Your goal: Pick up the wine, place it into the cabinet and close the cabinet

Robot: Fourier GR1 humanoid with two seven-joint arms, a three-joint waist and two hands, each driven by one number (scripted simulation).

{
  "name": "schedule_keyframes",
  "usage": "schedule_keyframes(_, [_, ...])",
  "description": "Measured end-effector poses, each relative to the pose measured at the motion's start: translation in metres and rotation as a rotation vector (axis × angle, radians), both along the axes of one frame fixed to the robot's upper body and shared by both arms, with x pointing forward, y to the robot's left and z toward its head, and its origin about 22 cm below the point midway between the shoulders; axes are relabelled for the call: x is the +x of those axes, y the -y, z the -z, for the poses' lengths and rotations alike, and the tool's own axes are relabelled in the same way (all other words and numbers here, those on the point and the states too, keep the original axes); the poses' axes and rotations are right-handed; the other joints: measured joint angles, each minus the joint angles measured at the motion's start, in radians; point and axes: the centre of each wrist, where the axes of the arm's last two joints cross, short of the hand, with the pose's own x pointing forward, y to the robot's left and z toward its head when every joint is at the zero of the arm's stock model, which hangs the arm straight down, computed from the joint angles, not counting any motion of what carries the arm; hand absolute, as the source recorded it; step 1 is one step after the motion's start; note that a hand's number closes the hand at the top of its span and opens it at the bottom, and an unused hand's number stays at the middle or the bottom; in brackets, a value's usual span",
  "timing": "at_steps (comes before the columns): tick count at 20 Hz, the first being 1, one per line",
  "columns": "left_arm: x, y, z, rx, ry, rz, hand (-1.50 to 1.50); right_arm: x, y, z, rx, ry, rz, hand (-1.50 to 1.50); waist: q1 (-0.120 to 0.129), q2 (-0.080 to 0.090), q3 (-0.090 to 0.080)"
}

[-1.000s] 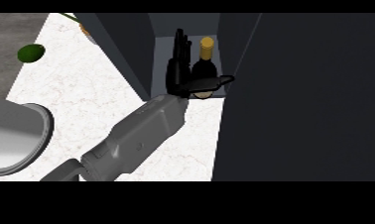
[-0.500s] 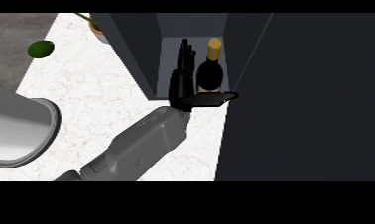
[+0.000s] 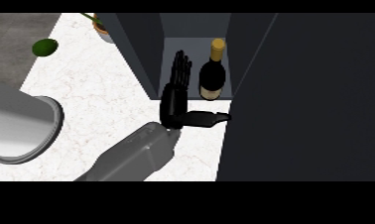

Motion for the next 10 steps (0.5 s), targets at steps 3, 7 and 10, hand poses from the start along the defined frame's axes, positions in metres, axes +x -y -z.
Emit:
schedule_keyframes(3, [-0.013,-0.009,-0.003,0.005,0.019,0.049,-1.5,-0.005,0.002,-0.003,-0.002,0.004,0.007,-1.5,0.001,-0.001,0.0])
schedule_keyframes(7, [-0.028,-0.029,-0.015,0.008,0.038,0.09,-1.5,-0.006,0.006,-0.006,-0.015,0.013,0.026,-1.5,0.003,-0.001,0.0])
schedule_keyframes(10, [-0.04,-0.048,-0.025,0.019,0.047,0.11,-1.5,-0.002,0.005,-0.006,-0.021,0.012,0.018,-1.5,0.005,-0.001,0.0])
